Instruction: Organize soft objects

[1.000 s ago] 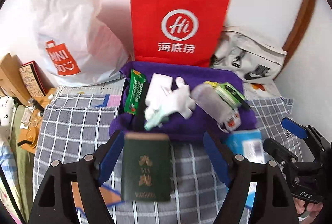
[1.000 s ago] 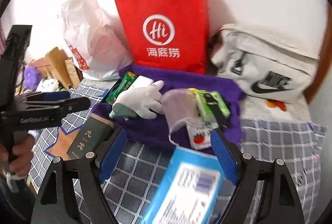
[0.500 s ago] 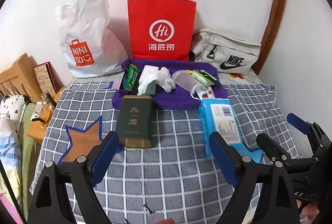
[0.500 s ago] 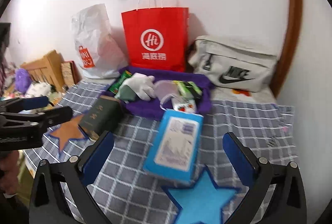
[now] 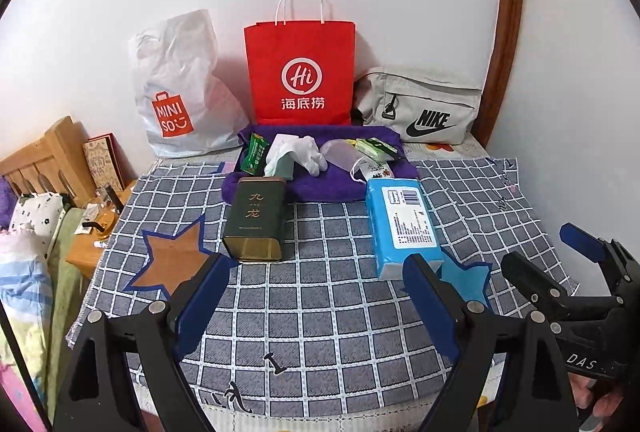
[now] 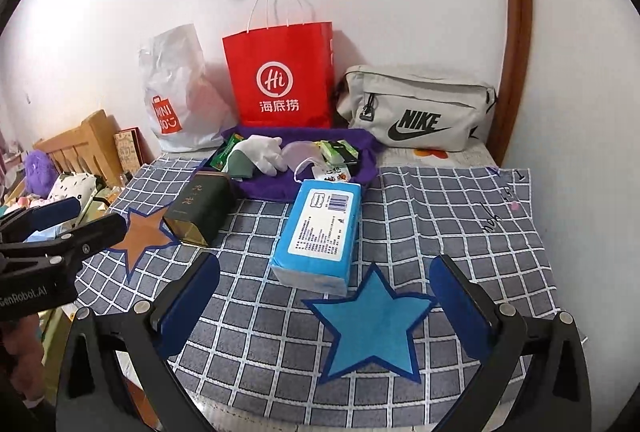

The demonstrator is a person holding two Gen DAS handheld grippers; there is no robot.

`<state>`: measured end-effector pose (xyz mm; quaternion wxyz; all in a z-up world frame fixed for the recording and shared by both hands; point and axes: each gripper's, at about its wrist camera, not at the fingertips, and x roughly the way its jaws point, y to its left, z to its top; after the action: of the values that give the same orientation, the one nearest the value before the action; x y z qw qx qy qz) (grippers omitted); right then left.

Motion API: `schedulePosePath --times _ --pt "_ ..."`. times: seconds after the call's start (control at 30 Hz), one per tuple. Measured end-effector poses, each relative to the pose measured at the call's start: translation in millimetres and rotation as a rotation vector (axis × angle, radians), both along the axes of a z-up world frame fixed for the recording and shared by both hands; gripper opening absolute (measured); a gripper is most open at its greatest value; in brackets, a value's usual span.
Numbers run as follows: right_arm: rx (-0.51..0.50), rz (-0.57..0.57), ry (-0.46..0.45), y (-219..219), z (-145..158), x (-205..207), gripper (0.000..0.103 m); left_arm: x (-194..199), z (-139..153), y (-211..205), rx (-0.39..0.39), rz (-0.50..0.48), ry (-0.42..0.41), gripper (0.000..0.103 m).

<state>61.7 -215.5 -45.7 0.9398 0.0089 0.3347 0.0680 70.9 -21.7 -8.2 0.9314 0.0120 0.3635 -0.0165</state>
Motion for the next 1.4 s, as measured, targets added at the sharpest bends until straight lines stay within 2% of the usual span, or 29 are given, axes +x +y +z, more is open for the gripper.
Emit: schedulePosePath --times 0.43,1.4 --pt "0.004 -0.006 -0.015 -1.9 5.8 -14.3 0.103 -9.5 -1.7 -0.9 0.002 0.01 0.001 0.088" --pt "0.006 -0.006 -0.015 1.6 8.1 -18.9 0.103 -12.2 -7.1 1.8 -0.012 0.022 0.011 0.088"
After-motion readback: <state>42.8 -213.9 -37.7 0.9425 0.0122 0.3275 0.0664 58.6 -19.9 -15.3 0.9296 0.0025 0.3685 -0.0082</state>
